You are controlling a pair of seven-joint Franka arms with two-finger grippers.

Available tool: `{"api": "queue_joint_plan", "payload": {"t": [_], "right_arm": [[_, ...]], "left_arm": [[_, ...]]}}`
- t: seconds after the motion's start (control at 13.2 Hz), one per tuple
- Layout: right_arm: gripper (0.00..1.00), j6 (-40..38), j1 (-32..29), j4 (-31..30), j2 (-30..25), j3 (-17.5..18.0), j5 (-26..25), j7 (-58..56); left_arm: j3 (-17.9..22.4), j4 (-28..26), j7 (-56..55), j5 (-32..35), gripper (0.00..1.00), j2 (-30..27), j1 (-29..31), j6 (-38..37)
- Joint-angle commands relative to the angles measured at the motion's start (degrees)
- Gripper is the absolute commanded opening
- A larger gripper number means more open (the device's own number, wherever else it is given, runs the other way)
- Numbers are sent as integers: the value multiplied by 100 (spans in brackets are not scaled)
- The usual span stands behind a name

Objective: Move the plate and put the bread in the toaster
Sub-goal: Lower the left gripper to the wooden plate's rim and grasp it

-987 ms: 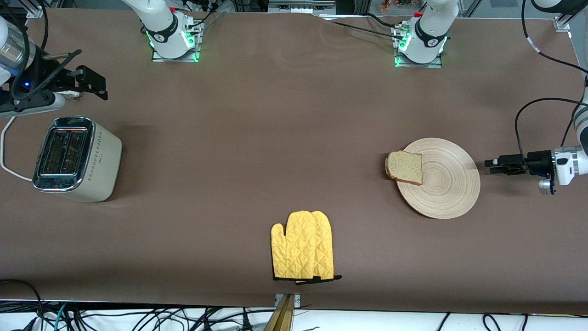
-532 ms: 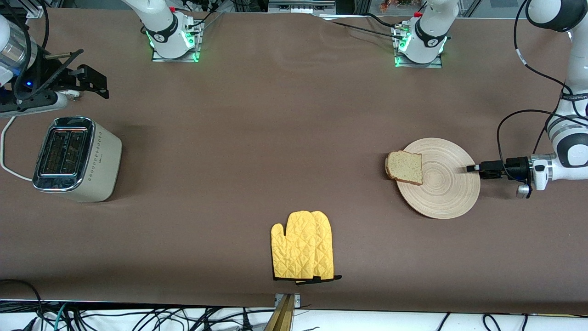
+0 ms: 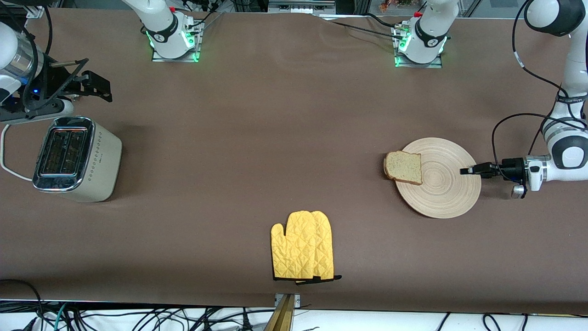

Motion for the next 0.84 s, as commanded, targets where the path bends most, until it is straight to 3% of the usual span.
{"api": "queue_joint_plan", "payload": {"t": [0.0,0.38,0.61,0.76], "right_arm": [[100,-81,-24,39,-55,-11,-73,-15],[100,-80,11,56,-38,16,-337,-24],[100,-81,11,47,-38,16,-346,-33],[100,-81,2,47,-38,7,-354,-120]], "left_arm": [[19,126,100,-84,0,73,-27,-16],[-112,126,3,-487,0,64,-124,-471],[-595,91,-417,-646,0,46,-203,-499],[-648,30,-681,-935,0,20,-754,-211]]}}
